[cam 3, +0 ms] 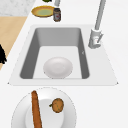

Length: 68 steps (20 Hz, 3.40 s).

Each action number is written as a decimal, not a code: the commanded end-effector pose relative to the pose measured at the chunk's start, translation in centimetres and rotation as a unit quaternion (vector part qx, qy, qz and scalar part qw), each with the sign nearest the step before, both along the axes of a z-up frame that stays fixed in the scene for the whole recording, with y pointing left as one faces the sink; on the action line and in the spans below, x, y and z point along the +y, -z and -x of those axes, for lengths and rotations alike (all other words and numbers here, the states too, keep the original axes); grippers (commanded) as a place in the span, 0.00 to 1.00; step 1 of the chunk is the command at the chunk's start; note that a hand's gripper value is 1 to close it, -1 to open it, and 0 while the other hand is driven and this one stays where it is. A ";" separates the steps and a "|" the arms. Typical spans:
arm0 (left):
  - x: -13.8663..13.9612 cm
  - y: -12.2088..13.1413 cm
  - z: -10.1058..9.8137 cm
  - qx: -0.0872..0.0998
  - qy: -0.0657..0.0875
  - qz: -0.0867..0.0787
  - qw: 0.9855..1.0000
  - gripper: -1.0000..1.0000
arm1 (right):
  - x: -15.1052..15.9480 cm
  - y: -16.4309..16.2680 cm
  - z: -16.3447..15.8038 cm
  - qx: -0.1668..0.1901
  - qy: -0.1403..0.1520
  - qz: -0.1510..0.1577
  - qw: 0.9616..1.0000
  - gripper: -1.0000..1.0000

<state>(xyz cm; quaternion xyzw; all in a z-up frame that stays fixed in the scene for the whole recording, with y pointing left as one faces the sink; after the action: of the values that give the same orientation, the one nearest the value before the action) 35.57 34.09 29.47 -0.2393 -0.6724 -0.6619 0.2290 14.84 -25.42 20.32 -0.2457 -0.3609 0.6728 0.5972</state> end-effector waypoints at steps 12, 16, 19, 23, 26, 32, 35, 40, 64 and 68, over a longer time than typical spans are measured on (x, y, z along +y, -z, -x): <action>9.8 0.7 3.5 0.009 -0.028 -0.002 1.000 1.00 | 0.0 0.0 0.0 0.000 0.000 0.000 1.000 0.50; 11.9 2.1 4.6 0.003 -0.028 -0.005 1.000 1.00 | 0.0 0.0 0.0 0.000 0.000 0.000 1.000 0.50; 13.9 4.1 5.0 0.002 -0.022 -0.004 1.000 1.00 | 0.0 0.0 0.0 0.000 0.000 0.000 1.000 0.50; 15.6 6.5 6.8 0.000 -0.022 -0.009 1.000 1.00 | 0.0 0.0 0.0 0.000 0.000 0.000 1.000 0.50; 16.9 8.6 7.4 0.002 -0.014 -0.005 1.000 1.00 | 0.0 0.0 0.0 0.000 0.000 0.000 1.000 0.50; 19.4 12.8 6.6 0.001 -0.026 -0.004 1.000 1.00 | 0.0 0.0 0.0 0.000 0.000 0.000 1.000 0.50; 20.2 14.9 6.7 0.002 -0.050 -0.006 0.999 1.00 | 0.0 0.0 0.0 0.000 0.000 0.000 1.000 0.50; 20.5 17.6 6.9 0.003 -0.066 -0.004 0.998 1.00 | 0.0 0.0 0.0 0.000 0.000 0.000 1.000 0.50; 15.9 8.7 6.9 0.011 -0.049 0.008 0.999 0.00 | 0.0 0.0 0.0 0.000 0.000 0.000 1.000 0.50; 14.5 7.7 7.7 0.009 -0.041 0.002 0.999 0.00 | 0.0 0.0 0.0 0.000 0.000 0.000 1.000 0.50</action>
<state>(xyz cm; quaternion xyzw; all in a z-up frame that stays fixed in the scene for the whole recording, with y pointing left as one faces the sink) 28.40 49.59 21.13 -0.2579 -0.6656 -0.6554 0.2466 14.84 -25.42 20.32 -0.2457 -0.3609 0.6728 0.5972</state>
